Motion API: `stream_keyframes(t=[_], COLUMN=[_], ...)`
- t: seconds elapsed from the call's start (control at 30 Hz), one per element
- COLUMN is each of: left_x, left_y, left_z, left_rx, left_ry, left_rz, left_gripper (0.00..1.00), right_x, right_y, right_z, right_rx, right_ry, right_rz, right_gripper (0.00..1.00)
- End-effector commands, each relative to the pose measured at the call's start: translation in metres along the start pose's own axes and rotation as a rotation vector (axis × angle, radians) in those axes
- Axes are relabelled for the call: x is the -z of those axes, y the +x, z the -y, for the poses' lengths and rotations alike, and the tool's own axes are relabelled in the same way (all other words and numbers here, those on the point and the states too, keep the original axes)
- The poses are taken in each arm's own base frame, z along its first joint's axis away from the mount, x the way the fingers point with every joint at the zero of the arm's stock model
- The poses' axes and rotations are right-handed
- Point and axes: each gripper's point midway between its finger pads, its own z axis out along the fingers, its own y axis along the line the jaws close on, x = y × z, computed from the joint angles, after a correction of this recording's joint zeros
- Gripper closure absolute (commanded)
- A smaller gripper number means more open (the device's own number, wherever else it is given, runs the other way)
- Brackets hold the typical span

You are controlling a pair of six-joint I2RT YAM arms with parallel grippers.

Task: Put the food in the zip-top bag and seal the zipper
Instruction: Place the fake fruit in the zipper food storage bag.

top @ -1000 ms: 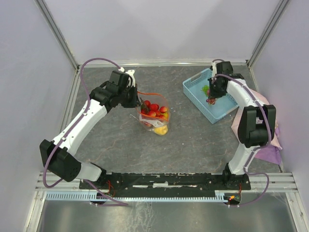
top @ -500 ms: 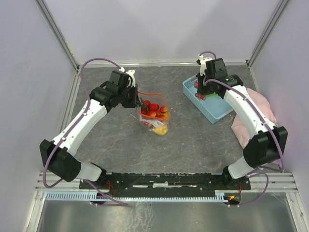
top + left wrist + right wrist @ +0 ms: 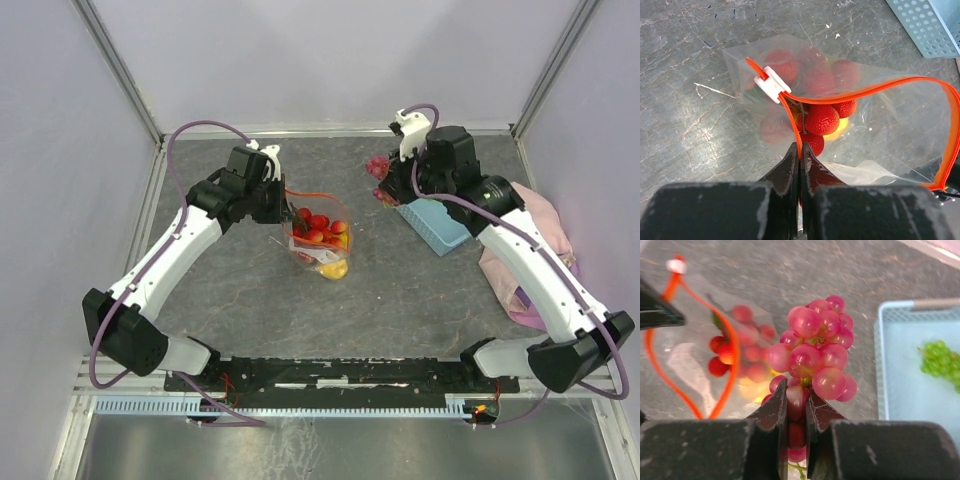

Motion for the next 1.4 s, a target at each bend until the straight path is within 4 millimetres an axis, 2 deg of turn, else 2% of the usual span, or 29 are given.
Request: stream_keyframes(t=[0.0,0.17,0.33,0.57,0.83,1.03,1.37], left_x=[0.007,0.006,0.004,0.004,0.005,0.004,0.005], left_y=[-0.014,-0.014,-0.013,-0.013,-0.013,-0.012,-0.011], left_z=[0.006,0.006,0.006,0.006,0.007,0.008,0.013], left_rx=[-0.035,-0.033,-0.031,-0.031,-0.033,-0.034,-0.04], left_ry=[0.037,0.035,0.035,0.037,0.044,0.051,0.079], left_rz=[0.062,0.06,0.057,0.054,0.054,0.05,0.046], left_gripper=[0.97,0.97,0.97,0.97,0.97,0.97,0.97], right_x=[0.024,0.037,0.041,0.03,-0.008,-0.033,-0.067], right_y=[-0.039,-0.038,-0.026,-0.002,0.01,0.009,0.018], right_z=[-0.044,-0.083,-0.118,-0.145,-0.145,-0.14,-0.13], right_rx=[0.024,0.033,0.025,0.039,0.038,0.084,0.15], right_ry=[-0.182,-0.367,-0.532,-0.591,-0.467,-0.358,-0.225], right_rz=[0.173,0.165,0.099,-0.066,-0.176,-0.167,-0.183], right_gripper=[0.98,0.98,0.98,0.97,0.98,0.97,0.97])
